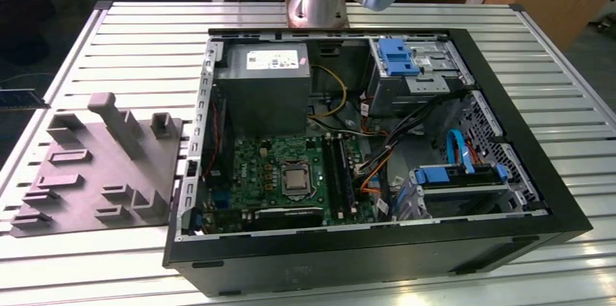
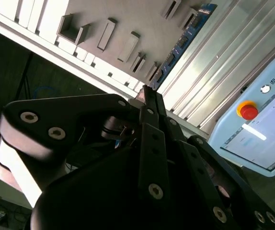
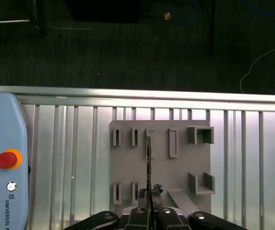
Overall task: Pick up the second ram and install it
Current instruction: 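Pick up the second ram and move it above second insertion slot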
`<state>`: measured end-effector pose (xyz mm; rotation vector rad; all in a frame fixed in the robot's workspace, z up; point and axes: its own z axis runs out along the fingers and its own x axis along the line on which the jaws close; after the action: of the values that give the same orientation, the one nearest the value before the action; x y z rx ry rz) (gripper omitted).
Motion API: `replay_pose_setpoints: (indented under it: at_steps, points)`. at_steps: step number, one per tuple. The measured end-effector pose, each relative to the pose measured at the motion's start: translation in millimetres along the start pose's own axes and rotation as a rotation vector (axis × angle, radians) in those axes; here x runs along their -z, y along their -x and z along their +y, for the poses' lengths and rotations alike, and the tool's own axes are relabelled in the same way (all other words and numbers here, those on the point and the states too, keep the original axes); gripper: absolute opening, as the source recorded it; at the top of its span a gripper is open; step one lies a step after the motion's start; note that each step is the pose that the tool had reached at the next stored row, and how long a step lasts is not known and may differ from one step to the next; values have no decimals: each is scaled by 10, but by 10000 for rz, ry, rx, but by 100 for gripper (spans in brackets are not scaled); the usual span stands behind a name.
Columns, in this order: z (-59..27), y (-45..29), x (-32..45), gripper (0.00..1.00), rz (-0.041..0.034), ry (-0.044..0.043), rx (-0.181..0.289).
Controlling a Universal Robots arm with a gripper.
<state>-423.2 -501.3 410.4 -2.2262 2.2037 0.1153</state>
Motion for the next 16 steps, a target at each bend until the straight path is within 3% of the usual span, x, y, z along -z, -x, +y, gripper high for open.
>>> replay_pose_setpoints:
  at_steps: [9, 16]
  points:
    - [-7, 2, 31, 13, 2, 2, 1]
    - [-150, 1, 36, 13, 0, 0, 0]
